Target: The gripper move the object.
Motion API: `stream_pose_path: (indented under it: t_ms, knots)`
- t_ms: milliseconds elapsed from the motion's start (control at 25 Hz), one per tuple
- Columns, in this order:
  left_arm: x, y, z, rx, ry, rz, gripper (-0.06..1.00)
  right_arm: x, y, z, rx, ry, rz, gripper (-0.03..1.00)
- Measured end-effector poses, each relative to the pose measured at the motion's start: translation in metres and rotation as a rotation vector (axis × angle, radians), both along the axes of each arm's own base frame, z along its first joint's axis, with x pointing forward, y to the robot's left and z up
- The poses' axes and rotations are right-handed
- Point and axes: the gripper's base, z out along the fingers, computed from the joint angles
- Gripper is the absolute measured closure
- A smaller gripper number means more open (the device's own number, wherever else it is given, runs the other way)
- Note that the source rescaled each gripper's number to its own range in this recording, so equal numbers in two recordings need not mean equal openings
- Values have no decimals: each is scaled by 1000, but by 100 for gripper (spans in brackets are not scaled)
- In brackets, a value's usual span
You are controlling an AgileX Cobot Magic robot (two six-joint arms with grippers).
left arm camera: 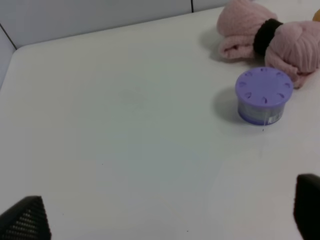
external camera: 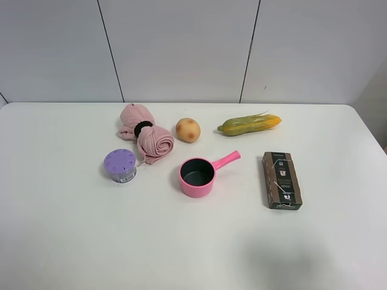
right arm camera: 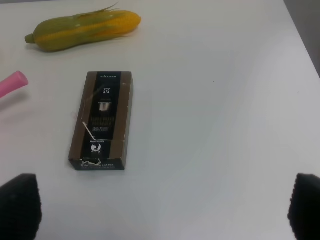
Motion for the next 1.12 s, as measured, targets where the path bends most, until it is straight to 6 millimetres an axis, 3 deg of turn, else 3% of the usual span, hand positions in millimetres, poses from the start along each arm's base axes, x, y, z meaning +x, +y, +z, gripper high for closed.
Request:
stream_pose_path:
  t_ms: [520,1120]
  knots:
    - [0,0,0,-8,0,4,-5,0,0,0,0,0,0,-3]
    - [-1,10,-1,-61,2,147,-5,0,0,0,0,0,0,-3]
